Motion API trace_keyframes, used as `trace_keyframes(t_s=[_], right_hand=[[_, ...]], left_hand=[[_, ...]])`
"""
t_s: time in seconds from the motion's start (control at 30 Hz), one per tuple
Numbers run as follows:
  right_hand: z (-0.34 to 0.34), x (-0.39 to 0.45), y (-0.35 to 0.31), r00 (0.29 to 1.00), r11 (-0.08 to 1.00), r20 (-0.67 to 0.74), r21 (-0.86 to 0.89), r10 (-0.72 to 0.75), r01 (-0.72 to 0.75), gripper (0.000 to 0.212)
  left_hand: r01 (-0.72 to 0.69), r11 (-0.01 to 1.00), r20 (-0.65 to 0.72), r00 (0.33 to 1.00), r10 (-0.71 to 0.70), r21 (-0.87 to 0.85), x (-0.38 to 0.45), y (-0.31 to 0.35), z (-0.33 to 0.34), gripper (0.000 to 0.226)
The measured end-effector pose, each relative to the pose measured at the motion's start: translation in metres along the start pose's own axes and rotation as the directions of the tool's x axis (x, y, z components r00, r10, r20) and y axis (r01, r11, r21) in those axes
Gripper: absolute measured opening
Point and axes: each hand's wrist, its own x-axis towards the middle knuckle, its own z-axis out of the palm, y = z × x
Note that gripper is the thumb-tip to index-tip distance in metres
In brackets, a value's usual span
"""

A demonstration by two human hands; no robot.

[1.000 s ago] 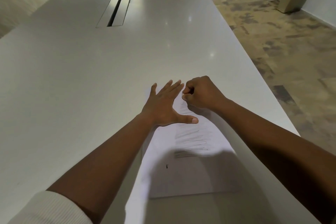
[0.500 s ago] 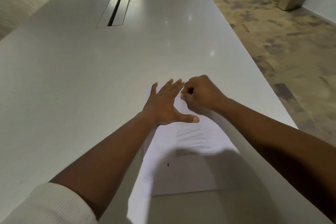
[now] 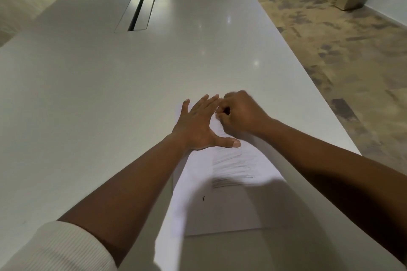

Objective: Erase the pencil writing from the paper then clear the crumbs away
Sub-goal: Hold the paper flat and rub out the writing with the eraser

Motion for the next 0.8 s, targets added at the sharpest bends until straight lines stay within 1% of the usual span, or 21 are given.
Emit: trace_keyframes(t_s=[0.03, 0.1, 0.17, 0.27, 0.33, 0.43, 0.5, 0.53, 0.57, 0.67, 0.73, 0.8], right_hand=[[-0.003, 0.005, 0.004, 0.998, 0.998, -0.040, -0.043, 0.049, -0.051, 0.012], [-0.008, 0.014, 0.012, 0.992, 0.990, -0.066, -0.082, 0.109, -0.114, 0.013], [-0.009, 0.017, 0.014, 0.991, 0.989, -0.061, -0.076, 0.122, -0.126, 0.013], [-0.009, 0.013, 0.015, 0.989, 0.991, -0.071, -0.017, 0.130, -0.132, 0.010], [-0.009, 0.008, 0.012, 0.994, 0.995, -0.040, 0.024, 0.098, -0.097, 0.007], [-0.006, -0.006, 0.000, 0.996, 0.996, 0.084, 0.083, -0.041, 0.034, 0.007], [-0.004, -0.011, -0.001, 0.989, 0.995, 0.137, 0.091, -0.061, 0.049, 0.008], [-0.005, -0.011, 0.001, 0.992, 0.996, 0.120, 0.080, -0.034, 0.024, 0.007], [-0.005, -0.008, 0.004, 0.997, 0.998, 0.073, 0.058, 0.013, -0.018, 0.006], [-0.010, 0.006, 0.014, 0.981, 0.984, -0.098, -0.038, 0.169, -0.173, 0.010], [-0.008, 0.013, 0.015, 0.969, 0.975, -0.138, -0.064, 0.203, -0.214, 0.013], [-0.003, 0.013, 0.013, 0.970, 0.977, -0.138, -0.054, 0.198, -0.207, 0.013]], left_hand=[[0.006, 1.000, -0.004, 1.000, -0.006, -0.007, 0.000, 0.000, 0.001, 0.143], [0.013, 1.000, -0.010, 1.000, -0.013, 0.001, 0.000, 0.000, 0.001, 0.145], [0.015, 1.000, -0.016, 1.000, -0.015, 0.001, 0.001, -0.002, 0.002, 0.146], [0.015, 1.000, -0.019, 1.000, -0.016, -0.024, 0.001, -0.002, 0.004, 0.146], [0.015, 1.000, -0.026, 1.000, -0.015, -0.026, 0.001, -0.003, 0.003, 0.146], [-0.001, 1.000, -0.031, 1.000, 0.001, -0.007, 0.003, -0.004, 0.004, 0.144], [-0.005, 1.000, -0.032, 0.999, 0.005, 0.003, 0.003, -0.003, 0.004, 0.143], [0.000, 1.000, -0.030, 1.000, 0.000, 0.002, 0.003, -0.003, 0.004, 0.144], [0.005, 1.000, -0.028, 1.000, -0.006, -0.002, 0.002, -0.003, 0.004, 0.144], [0.012, 1.000, -0.026, 1.000, -0.012, -0.005, 0.002, -0.003, 0.004, 0.146], [0.013, 1.000, -0.031, 0.999, -0.014, -0.009, 0.001, -0.002, 0.004, 0.147], [0.008, 1.000, -0.033, 0.999, -0.009, -0.010, 0.002, -0.003, 0.004, 0.146]])
